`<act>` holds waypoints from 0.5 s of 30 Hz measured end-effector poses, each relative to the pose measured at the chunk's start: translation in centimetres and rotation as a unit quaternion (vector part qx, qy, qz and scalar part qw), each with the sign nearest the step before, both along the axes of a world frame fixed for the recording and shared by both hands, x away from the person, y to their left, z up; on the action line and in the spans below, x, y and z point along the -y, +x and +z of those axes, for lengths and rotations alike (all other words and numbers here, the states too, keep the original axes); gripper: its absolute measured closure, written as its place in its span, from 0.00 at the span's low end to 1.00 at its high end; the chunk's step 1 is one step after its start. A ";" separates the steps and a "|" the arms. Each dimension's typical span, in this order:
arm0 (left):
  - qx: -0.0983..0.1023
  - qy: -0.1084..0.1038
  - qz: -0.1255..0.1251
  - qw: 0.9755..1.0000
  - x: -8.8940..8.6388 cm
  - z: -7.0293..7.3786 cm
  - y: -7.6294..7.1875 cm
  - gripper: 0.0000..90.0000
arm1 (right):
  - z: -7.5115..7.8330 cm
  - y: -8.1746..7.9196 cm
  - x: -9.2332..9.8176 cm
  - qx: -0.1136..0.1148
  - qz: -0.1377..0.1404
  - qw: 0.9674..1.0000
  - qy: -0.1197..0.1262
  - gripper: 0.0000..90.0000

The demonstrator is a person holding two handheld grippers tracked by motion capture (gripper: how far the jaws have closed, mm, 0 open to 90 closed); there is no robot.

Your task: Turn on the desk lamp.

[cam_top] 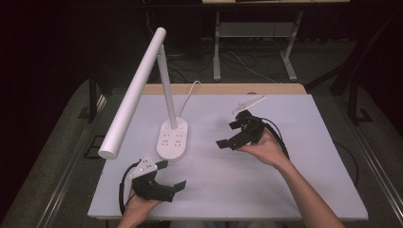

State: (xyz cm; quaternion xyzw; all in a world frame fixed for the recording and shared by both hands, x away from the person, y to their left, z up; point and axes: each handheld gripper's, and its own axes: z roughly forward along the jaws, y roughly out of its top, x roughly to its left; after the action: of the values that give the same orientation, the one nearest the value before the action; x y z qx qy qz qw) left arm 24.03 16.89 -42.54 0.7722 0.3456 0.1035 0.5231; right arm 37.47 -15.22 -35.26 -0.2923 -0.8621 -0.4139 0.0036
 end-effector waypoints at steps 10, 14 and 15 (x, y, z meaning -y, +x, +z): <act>0.001 -0.002 -0.004 1.000 0.1 0.0 -0.1 0.00 | -0.5 1.4 -1.8 -0.005 0.004 1.000 -0.002 0.01; 0.001 -0.006 -0.003 1.000 0.1 0.0 -0.1 0.00 | -0.4 2.1 -2.8 -0.004 0.009 1.000 -0.004 0.01; 0.001 -0.005 -0.004 1.000 0.1 0.0 -0.1 0.00 | -0.4 2.3 -2.9 -0.003 0.011 1.000 -0.003 0.01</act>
State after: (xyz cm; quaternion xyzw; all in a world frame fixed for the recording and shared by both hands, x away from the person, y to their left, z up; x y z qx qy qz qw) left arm 23.95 16.81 -42.53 0.7709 0.3423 0.1008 0.5276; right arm 39.75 -12.29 -35.68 -0.2845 -0.8663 -0.4105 0.0098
